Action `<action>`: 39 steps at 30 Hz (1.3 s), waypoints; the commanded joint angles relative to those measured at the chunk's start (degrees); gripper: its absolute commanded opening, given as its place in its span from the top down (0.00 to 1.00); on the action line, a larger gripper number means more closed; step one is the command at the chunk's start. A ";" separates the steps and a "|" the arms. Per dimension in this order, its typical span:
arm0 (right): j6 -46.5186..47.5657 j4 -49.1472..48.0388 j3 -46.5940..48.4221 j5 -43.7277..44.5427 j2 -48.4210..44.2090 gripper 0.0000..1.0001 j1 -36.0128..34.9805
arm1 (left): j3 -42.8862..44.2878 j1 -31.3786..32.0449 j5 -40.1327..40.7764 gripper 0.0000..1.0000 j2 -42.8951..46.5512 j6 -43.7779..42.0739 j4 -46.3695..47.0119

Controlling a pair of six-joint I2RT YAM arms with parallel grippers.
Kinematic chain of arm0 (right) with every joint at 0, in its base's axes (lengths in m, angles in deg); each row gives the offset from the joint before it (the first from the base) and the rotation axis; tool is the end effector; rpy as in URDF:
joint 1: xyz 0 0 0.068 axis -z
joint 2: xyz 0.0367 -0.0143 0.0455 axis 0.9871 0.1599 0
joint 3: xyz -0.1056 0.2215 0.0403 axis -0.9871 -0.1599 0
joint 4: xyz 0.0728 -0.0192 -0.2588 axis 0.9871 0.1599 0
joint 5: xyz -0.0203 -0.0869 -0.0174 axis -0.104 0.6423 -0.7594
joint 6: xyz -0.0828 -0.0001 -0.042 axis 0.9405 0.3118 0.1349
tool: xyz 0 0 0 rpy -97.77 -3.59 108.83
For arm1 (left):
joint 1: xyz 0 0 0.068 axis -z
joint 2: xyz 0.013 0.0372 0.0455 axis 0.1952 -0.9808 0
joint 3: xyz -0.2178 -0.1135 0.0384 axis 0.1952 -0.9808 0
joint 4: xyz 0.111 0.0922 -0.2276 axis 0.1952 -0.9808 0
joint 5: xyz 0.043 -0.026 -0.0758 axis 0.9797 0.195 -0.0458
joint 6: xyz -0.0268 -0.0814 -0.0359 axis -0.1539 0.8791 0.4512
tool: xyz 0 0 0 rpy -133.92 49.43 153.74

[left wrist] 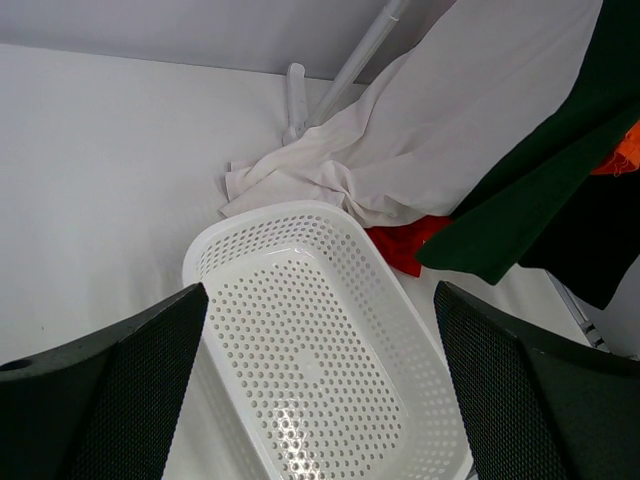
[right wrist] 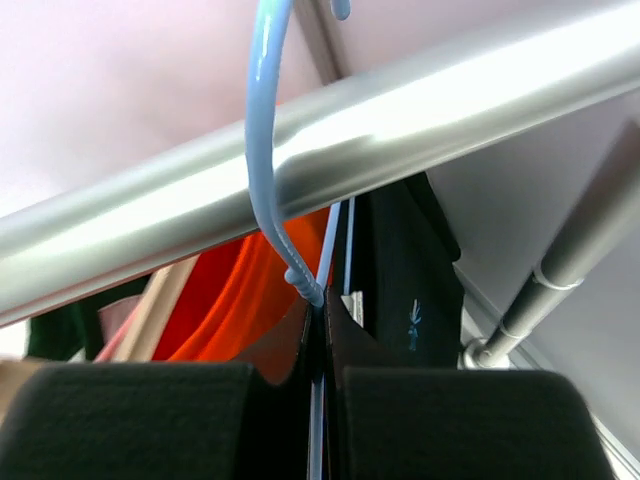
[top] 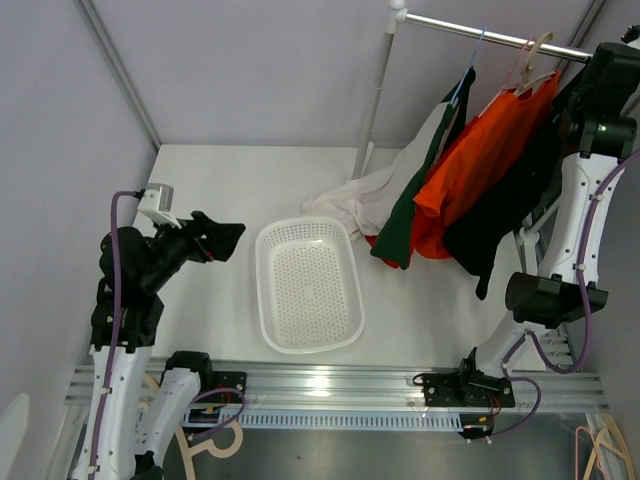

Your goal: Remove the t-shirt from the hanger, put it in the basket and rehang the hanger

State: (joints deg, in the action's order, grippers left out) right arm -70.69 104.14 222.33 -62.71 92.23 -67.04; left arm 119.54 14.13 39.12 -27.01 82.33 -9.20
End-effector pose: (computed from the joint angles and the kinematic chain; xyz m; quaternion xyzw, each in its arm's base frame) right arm 0.3806 -0.1159 0.4984 0.2868 0.7345 -0.0881 0.6086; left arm 0.1957 -0.0439 0.3673 0.0154 0.7573 -0.2865 0.5867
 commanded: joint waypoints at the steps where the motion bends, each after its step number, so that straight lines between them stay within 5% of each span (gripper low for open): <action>1: 1.57 -3.25 3.56 -0.92 -2.37 1.00 -1.63 | 1.71 0.20 1.00 0.00 0.94 -1.28 -0.02; 19: 5.44 -1.15 -7.77 0.91 -21.08 1.00 -8.04 | -0.49 0.46 -6.19 0.00 2.43 -0.67 4.79; 22: 4.04 0.53 -10.14 2.68 -23.37 1.00 -10.06 | -1.28 0.73 -10.68 0.12 2.35 -0.41 7.43; 25: 1.40 0.53 -16.98 4.35 -27.67 1.00 -12.43 | 0.03 2.65 -13.15 0.13 1.21 -0.49 7.80; 31: -4.83 -4.48 -32.19 13.84 -36.73 1.00 -19.29 | 3.63 16.34 -4.81 0.09 3.48 -6.11 8.32; 36: -10.11 -2.99 -32.83 18.85 -38.93 1.00 -22.63 | 5.13 25.94 0.20 0.09 1.83 -9.79 12.54; 39: -12.41 -1.67 -32.47 21.75 -39.46 1.00 -26.23 | 6.89 36.81 9.16 0.09 -2.21 -13.92 12.46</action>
State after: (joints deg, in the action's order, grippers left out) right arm -78.27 105.45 188.41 -45.96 55.36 -90.86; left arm 123.85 44.12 39.29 -25.31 74.16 0.41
